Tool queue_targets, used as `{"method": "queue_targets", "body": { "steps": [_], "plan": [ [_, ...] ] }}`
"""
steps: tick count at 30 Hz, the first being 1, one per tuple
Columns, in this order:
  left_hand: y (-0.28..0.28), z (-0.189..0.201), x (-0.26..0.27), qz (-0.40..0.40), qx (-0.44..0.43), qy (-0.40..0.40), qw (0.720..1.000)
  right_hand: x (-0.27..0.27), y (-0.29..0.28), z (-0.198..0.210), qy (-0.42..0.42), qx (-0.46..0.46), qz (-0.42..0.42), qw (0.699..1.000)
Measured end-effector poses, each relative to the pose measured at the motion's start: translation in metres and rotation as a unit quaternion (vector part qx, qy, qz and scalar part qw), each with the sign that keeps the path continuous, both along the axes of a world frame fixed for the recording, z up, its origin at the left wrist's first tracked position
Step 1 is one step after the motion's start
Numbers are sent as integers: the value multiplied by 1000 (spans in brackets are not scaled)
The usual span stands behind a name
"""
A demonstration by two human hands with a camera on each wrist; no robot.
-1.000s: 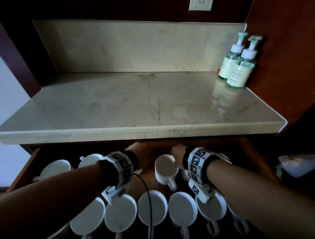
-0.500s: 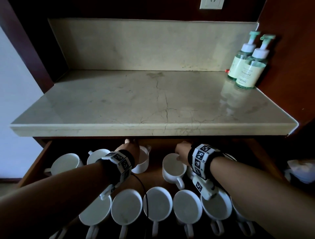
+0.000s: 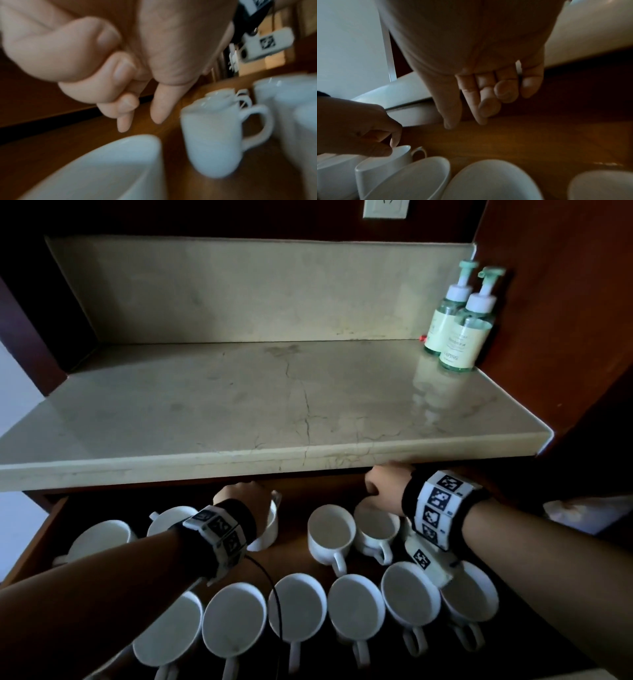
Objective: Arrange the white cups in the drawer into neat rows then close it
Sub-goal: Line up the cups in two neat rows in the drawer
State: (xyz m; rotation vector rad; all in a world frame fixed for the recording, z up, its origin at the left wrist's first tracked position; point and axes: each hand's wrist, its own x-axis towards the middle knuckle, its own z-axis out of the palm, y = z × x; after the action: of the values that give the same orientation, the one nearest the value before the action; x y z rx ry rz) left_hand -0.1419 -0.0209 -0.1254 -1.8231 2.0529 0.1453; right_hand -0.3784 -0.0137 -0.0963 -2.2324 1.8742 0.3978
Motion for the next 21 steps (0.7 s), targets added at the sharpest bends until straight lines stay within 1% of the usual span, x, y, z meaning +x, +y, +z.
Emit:
{"method": "queue_targets", "body": {
  "steps": [2, 3, 4, 5, 8, 11, 15, 18, 21],
  "plan": [
    [9, 3, -21, -80, 1, 41, 996, -17, 8, 12, -6, -19, -1, 1000],
    [13, 3, -34, -102, 17, 67, 992, -26, 14, 18, -9, -28, -6, 1000],
    [16, 1, -45, -109, 32, 75, 991, -34, 20, 23, -12, -36, -11, 999],
    [19, 0, -57, -110, 44, 73, 990, -43, 28, 28, -14, -43, -21, 999],
    [23, -2, -82, -100, 36, 55, 993, -66, 50, 41, -15, -53, -45, 997],
    [17, -3, -93, -114, 40, 22, 992, -88, 72, 49, -15, -73, -66, 995],
    [4, -4, -101, -122, 72, 23, 990, -107, 100, 57, -26, -81, -90, 992],
    [3, -6, -106, -131, 65, 15, 989, -102, 115, 65, -47, -77, -96, 991],
    [5, -6, -104, -139, 55, 15, 989, -73, 124, 71, -79, -68, -69, 992]
  ]
}}
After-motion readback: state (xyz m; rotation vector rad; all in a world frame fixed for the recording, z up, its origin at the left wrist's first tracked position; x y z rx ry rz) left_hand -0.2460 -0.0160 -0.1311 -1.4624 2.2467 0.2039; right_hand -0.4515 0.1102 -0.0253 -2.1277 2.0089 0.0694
